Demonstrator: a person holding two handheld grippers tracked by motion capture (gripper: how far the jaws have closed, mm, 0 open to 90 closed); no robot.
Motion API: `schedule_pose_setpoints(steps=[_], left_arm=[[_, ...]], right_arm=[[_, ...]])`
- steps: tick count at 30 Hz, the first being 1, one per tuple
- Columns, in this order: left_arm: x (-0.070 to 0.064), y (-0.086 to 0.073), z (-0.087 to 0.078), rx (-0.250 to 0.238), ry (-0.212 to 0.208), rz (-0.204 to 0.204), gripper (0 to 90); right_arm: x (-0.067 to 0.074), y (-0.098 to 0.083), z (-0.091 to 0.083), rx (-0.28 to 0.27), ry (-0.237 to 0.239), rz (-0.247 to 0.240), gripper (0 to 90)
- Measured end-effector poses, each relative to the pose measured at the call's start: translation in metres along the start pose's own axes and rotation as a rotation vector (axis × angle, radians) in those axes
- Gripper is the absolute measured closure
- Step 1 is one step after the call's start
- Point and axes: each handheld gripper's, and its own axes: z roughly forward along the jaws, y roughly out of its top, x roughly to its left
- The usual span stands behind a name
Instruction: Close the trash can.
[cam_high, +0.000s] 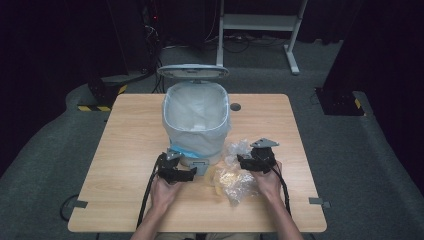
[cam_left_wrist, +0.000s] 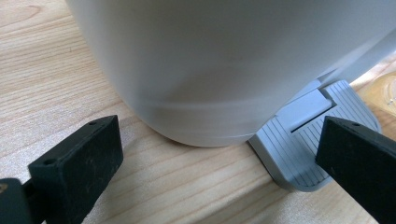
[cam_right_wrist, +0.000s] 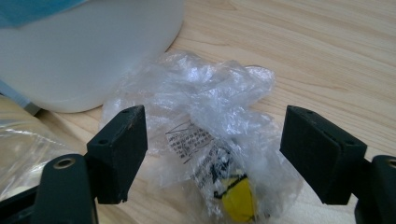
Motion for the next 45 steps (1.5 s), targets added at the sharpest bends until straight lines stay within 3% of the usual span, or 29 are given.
schedule_pose_setpoints(steps=[4, 7, 14, 22, 26, 35, 45], left_arm=[[0.000, 0.000, 0.000, 0.000, 0.000, 0.000, 0.8], [0.000, 0.000, 0.000, -0.001, -0.001, 0.000, 0.8], [0.000, 0.000, 0.000, 0.000, -0.001, 0.000, 0.8], [0.000, 0.000, 0.000, 0.000, -0.001, 0.001, 0.8], [0.000, 0.000, 0.000, 0.000, -0.001, 0.002, 0.8], [0.000, 0.000, 0.000, 0.000, -0.001, 0.001, 0.7], [0.000, 0.000, 0.000, 0.000, -0.002, 0.002, 0.8]], right_arm=[[0.000, -0.001, 0.013, 0.052, -0.010, -0.014, 28.2], [-0.002, -0.005, 0.020, 0.082, -0.026, -0.023, 37.4], [-0.003, -0.010, 0.020, 0.098, -0.071, -0.064, 62.2], [-0.006, -0.012, 0.016, 0.099, -0.078, -0.067, 81.7], [-0.010, -0.011, 0.008, 0.073, -0.065, -0.041, 84.5], [-0.016, -0.005, -0.014, 0.044, -0.060, -0.046, 85.1], [-0.022, 0.003, -0.043, -0.012, 0.018, -0.026, 85.3]])
